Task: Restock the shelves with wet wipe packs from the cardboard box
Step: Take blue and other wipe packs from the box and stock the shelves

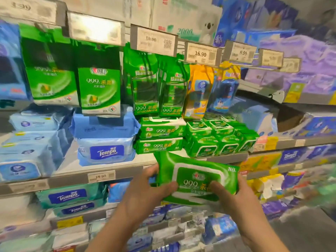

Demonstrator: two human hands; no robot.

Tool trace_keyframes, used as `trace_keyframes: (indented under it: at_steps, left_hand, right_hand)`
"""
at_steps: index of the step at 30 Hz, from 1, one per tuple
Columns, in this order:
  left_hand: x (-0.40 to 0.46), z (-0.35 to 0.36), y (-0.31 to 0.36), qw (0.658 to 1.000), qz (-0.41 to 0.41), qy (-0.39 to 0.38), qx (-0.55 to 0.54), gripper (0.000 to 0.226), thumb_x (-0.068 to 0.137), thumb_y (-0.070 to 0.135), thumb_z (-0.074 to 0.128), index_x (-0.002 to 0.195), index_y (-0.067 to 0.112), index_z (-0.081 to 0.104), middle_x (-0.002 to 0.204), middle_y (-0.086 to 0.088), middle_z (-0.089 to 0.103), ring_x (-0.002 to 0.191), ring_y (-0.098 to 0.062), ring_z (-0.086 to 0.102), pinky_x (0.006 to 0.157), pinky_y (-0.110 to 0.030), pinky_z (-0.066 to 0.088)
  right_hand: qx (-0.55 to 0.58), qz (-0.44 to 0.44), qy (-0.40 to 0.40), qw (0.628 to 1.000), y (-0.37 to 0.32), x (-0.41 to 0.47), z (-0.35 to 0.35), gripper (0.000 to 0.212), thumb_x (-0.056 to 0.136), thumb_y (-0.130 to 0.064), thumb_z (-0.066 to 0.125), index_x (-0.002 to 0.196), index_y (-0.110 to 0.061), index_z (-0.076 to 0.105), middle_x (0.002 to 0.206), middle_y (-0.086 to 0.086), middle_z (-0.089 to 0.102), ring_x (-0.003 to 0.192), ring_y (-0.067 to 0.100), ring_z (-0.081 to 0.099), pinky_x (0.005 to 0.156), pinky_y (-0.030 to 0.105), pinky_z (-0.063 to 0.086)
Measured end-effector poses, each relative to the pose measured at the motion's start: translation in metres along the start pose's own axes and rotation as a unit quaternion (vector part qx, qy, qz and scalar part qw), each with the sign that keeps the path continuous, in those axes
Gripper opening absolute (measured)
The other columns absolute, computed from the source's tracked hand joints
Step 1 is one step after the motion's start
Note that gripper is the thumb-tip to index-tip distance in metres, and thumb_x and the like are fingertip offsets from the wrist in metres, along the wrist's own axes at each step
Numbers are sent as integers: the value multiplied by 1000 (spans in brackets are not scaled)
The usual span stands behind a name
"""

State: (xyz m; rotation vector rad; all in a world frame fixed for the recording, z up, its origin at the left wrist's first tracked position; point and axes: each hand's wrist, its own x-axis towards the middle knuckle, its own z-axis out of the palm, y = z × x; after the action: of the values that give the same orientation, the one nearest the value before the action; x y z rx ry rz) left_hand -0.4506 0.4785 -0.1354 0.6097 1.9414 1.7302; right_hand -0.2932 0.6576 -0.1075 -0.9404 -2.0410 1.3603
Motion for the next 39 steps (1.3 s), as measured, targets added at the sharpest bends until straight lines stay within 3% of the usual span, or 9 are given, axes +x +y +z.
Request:
trace_keyframes:
  at_steps: [4, 7, 10, 15, 19, 26, 31, 34, 39]
  left_hand:
    - [32, -4, 8, 998, 25, 58, 7, 55, 67, 36, 96, 111, 47, 65, 115, 22, 69, 104, 0, 68, 82, -20, 53]
    - [57, -11, 16, 990, 91, 86, 61, 66, 63, 40, 94, 122, 45, 65, 123, 18, 67, 109, -1, 66, 91, -28, 56]
    - [74, -14, 21, 968, 158, 153, 123, 65, 67, 34, 92, 127, 36, 67, 126, 21, 59, 118, -1, 58, 102, -30, 49]
    - [92, -9, 23, 923, 191, 257, 213, 54, 71, 27, 90, 120, 36, 69, 125, 22, 63, 123, -5, 51, 101, -26, 41]
    - [102, -3, 21, 904, 175, 299, 251, 47, 74, 19, 90, 104, 44, 65, 108, 32, 60, 110, -7, 53, 86, -7, 35]
    - [109, 8, -1, 889, 174, 313, 286, 52, 72, 15, 91, 103, 47, 62, 106, 29, 60, 105, 8, 52, 85, -6, 37]
    - [114, 11, -20, 888, 126, 330, 294, 48, 77, 20, 88, 115, 37, 65, 113, 22, 56, 102, -1, 56, 88, -26, 48]
    - [111, 10, -28, 889, 120, 327, 298, 56, 82, 30, 84, 131, 42, 58, 114, 23, 61, 105, 0, 59, 86, -21, 48]
    - [111, 13, -31, 882, 86, 360, 292, 53, 91, 51, 69, 141, 47, 51, 112, 21, 68, 103, 0, 65, 74, -9, 43]
  right_hand:
    - [25, -14, -56, 998, -14, 44, 5, 34, 85, -10, 80, 107, -29, 64, 87, -13, 77, 75, 3, 72, 59, 22, 54]
    - [15, -65, -101, 993, -24, 82, 8, 46, 79, -5, 84, 112, -30, 63, 97, -10, 77, 88, 11, 74, 68, 23, 56]
    - [-14, -139, -126, 982, -36, 119, 14, 74, 66, -4, 92, 121, -36, 54, 93, -21, 74, 85, -5, 70, 68, 8, 51]
    - [-123, -259, -136, 948, -51, 170, 29, 109, 59, -27, 100, 149, -32, 39, 142, -17, 51, 128, -3, 47, 105, 9, 32]
    - [-207, -302, -172, 914, -59, 194, 40, 116, 65, -42, 95, 158, -31, 26, 157, -9, 34, 144, 7, 31, 115, 19, 23]
    - [-364, -364, -152, 844, -43, 214, 50, 108, 67, -71, 79, 155, -37, 25, 147, -11, 42, 139, 16, 31, 115, 38, 23]
    - [-434, -380, -150, 803, -38, 217, 59, 101, 65, -84, 65, 149, -38, 32, 142, -10, 41, 138, 19, 24, 119, 50, 7]
    - [-462, -369, -160, 791, -32, 218, 65, 100, 69, -82, 64, 151, -34, 32, 143, -6, 33, 139, 22, 22, 122, 53, 1]
    - [-370, -479, -160, 779, -4, 230, 74, 81, 74, -73, 58, 143, -30, 55, 131, -6, 51, 124, 23, 50, 117, 45, 21]
